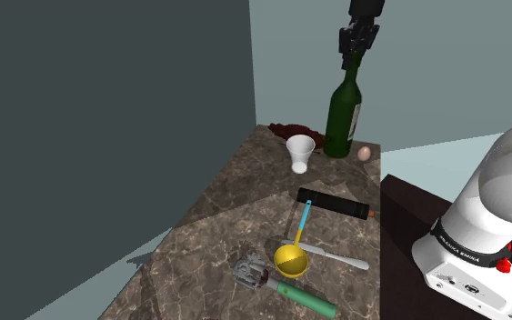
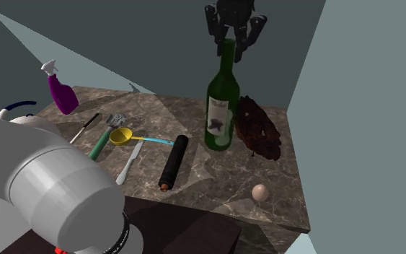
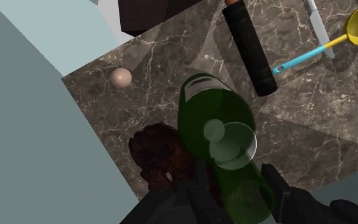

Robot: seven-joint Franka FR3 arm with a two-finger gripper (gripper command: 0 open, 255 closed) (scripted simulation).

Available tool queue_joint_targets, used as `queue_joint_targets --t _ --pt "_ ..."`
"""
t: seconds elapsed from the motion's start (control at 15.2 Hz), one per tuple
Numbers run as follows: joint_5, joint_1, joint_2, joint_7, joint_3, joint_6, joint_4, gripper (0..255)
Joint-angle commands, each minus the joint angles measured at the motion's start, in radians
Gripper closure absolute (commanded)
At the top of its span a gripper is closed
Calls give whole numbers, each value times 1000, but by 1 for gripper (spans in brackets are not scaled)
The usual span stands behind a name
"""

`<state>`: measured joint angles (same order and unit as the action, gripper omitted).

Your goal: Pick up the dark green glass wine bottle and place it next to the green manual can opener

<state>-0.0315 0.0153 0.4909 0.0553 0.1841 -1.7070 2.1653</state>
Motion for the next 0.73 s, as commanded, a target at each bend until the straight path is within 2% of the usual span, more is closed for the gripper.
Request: queue_joint_targets --t 0.0,0.66 --pt "11 13 40 -50 -39 5 34 255" --pt "106 95 109 -292 -236 7 93 255"
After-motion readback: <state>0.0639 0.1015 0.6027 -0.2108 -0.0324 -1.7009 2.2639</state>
